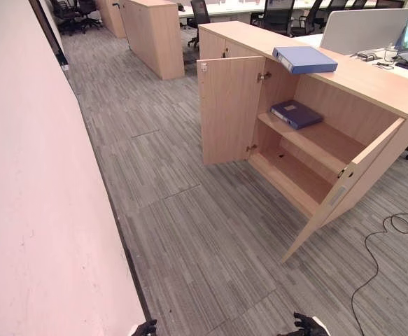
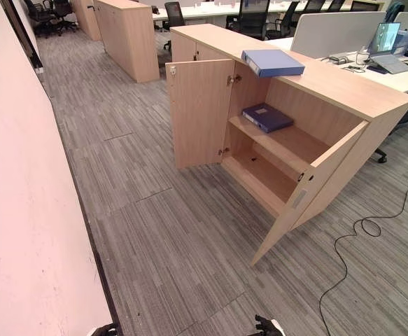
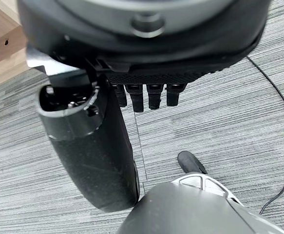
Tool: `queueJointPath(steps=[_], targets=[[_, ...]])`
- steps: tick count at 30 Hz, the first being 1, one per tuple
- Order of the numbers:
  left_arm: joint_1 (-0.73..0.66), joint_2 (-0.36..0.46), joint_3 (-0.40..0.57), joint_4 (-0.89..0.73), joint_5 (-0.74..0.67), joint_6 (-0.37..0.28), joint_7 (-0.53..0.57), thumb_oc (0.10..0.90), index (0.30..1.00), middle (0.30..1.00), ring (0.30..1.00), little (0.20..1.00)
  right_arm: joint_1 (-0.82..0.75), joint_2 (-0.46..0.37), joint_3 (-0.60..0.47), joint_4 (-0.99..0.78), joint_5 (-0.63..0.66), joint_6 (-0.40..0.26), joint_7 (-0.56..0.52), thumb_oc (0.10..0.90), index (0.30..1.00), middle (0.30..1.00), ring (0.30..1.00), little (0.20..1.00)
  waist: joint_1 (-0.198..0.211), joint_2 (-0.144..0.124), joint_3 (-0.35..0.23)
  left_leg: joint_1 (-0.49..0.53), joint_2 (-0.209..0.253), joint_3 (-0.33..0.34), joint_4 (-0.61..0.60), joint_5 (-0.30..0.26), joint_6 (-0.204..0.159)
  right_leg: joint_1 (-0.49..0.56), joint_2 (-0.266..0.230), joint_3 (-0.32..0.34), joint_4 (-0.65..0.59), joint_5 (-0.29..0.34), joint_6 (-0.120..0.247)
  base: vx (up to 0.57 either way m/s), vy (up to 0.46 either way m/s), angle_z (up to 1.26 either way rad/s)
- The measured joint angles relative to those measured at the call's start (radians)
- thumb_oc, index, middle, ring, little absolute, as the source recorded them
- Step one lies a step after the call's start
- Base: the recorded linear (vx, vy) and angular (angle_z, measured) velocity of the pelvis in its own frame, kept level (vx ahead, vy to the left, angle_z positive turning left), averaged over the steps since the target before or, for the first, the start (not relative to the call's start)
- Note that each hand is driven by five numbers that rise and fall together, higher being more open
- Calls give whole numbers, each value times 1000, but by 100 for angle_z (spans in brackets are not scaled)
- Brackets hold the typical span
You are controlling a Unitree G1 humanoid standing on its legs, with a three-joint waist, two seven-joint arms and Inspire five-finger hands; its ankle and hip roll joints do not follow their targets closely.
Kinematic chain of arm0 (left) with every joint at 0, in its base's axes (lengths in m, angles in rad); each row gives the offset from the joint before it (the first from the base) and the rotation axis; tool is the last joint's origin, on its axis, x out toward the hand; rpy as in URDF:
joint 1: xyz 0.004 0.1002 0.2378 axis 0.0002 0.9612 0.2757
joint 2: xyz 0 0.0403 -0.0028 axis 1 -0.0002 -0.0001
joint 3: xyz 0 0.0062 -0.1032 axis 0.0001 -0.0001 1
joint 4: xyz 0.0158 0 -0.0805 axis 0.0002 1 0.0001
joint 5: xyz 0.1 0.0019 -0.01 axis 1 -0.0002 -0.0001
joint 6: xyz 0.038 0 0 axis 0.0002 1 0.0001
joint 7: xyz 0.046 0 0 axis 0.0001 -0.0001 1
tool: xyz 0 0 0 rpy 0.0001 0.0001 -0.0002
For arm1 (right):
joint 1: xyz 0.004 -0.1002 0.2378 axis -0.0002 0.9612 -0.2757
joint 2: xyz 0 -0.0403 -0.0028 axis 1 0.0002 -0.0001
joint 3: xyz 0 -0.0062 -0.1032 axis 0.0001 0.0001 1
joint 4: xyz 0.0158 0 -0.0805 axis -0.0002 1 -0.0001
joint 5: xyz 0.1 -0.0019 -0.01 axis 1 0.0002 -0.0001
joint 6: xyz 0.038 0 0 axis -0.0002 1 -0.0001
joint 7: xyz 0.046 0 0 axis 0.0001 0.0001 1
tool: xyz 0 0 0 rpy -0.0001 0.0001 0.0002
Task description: Put the empty folder in the office cabinet
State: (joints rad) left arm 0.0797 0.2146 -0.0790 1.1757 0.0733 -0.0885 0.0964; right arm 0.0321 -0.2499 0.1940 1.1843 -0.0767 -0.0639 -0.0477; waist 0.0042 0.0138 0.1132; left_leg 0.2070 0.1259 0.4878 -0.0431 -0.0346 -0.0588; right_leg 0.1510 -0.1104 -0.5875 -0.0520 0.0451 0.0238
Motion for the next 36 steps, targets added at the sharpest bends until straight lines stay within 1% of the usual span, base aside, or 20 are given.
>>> queueJointPath(steps=[3,20,27,36], targets=[[2,0,0,1,-28,0,-1,800,900,900,900,900,0,0,0,0,0,1,0,800,900,900,900,900,0,0,0,0,-1,0,-1,0,0,0,-1,0,-1,0,0,0,0,0],[14,0,1,2,-29,1,-2,800,900,900,900,900,3,0,6,1,0,5,3,800,900,900,900,900,0,1,-6,8,-3,-2,3,0,0,12,-1,-2,0,3,2,0,0,0],[22,0,1,3,-29,2,-2,800,900,900,900,900,11,0,11,3,0,8,5,800,900,900,900,900,0,1,-32,10,-3,-3,3,0,0,15,-1,-3,-1,3,2,0,0,0],[21,2,1,4,-29,4,-15,800,900,900,900,900,10,-1,20,7,0,9,8,800,900,900,900,900,0,1,-35,7,-3,-5,3,0,0,15,-3,-5,0,3,2,5,-13,1]])
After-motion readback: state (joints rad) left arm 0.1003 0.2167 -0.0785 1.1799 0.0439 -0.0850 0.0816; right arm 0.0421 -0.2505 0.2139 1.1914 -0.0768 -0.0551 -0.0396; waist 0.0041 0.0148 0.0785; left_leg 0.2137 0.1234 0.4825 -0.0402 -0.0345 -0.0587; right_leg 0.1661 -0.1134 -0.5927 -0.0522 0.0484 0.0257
